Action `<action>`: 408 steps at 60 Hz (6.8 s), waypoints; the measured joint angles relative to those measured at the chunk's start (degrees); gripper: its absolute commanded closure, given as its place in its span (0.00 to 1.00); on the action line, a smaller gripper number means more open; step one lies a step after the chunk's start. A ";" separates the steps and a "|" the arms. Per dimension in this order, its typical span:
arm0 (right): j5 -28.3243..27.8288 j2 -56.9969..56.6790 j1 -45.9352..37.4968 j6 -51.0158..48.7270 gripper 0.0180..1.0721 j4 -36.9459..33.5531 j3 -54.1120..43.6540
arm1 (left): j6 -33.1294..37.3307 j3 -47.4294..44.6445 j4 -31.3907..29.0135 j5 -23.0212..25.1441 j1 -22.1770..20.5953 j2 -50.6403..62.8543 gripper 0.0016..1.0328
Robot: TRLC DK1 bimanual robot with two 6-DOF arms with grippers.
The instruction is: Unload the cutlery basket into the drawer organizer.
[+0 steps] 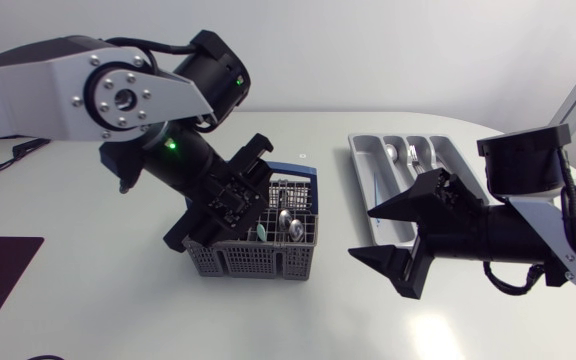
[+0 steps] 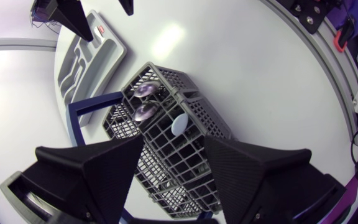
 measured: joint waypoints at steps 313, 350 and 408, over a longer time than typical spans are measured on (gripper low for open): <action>-26.23 15.17 -0.17 -45.00 0.74 -36.02 15.89 | 1.42 -15.13 20.65 16.22 -13.73 -10.56 0.97; -25.57 15.17 2.51 -45.48 0.87 -35.82 15.91 | 1.42 -15.15 19.58 16.57 -13.99 -10.56 0.97; -18.60 16.55 -15.76 -59.47 0.87 -38.03 13.14 | -3.80 -11.02 22.08 19.89 -2.99 -12.39 0.04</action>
